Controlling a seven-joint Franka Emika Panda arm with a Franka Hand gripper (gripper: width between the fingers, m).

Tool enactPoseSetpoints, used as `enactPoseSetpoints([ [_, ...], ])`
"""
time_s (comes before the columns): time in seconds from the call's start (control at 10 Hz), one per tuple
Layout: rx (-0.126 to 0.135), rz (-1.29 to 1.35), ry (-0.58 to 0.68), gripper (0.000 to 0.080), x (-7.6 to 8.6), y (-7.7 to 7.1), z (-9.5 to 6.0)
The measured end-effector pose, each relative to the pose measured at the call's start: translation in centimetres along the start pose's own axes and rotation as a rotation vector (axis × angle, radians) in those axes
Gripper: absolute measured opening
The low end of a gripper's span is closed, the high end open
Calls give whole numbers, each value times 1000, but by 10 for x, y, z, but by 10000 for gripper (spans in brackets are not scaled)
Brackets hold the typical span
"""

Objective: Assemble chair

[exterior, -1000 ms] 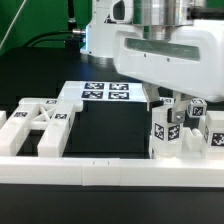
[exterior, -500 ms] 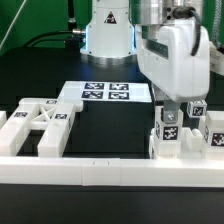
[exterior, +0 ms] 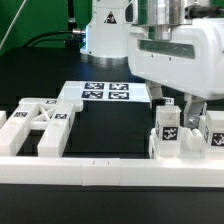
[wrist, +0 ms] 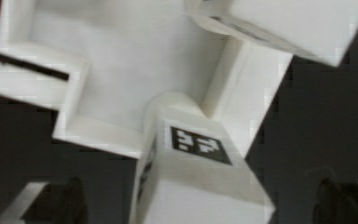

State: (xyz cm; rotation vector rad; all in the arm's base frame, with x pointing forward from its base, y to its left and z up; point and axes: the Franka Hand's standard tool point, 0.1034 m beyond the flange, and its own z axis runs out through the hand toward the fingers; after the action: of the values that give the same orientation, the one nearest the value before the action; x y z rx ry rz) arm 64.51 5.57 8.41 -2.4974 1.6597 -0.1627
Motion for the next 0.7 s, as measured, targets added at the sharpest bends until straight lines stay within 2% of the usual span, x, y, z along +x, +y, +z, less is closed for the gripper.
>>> enactPoseSetpoints([
  [0.7, -12, -614, 8, 649, 0, -1, -1],
])
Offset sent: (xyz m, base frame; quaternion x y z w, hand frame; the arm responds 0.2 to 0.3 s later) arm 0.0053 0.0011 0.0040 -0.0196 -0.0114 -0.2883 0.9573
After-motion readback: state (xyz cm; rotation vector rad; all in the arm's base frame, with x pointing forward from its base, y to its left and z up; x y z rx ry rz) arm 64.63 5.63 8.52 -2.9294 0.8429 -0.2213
